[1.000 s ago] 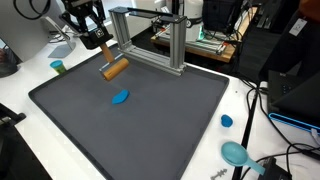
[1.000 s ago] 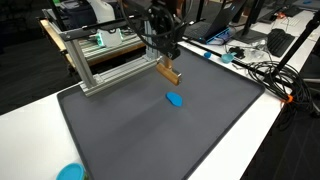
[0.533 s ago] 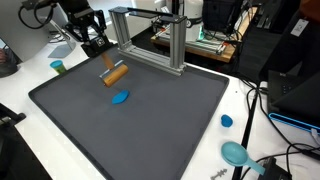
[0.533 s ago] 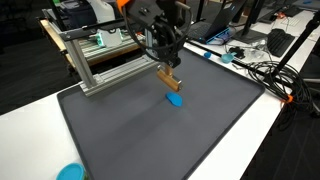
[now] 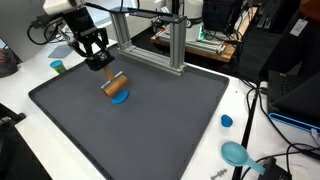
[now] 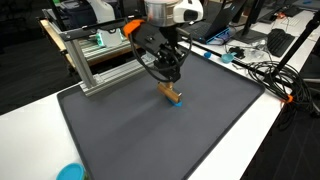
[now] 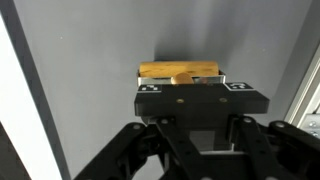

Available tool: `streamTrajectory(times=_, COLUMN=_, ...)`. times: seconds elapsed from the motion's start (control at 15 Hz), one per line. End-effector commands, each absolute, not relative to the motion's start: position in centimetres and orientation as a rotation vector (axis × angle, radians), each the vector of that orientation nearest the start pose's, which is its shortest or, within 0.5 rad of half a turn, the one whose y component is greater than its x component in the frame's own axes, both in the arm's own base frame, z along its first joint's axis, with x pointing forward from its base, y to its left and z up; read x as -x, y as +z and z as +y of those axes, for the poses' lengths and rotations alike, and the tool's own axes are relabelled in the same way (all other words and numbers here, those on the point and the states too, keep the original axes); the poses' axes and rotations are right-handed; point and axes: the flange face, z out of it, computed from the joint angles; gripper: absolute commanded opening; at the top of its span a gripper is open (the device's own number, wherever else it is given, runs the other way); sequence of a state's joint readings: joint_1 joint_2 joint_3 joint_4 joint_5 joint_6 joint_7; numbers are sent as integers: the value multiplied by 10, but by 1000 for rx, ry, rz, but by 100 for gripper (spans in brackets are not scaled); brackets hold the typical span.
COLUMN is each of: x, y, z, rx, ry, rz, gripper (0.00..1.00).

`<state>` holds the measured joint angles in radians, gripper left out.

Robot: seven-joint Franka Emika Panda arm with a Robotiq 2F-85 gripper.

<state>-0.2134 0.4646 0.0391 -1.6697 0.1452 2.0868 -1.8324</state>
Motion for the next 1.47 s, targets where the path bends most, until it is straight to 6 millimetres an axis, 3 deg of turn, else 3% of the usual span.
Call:
streamTrajectory(times=0.0, x=-657, y=331, z=-111, rx=-2290, ry=147, rz=2319, gripper=47)
streamTrajectory(times=0.07, x=-657, y=331, z=-110, rx=-2288, ry=145, rz=2321, gripper=22)
streamTrajectory(times=0.87, x=-661, y=304, z=-86, rx=-2229, ry=143, rz=2355, gripper=22)
streamTrajectory(times=1.4, x=-665, y=281, z=-90, rx=-2216, ry=37, rz=2312, gripper=22)
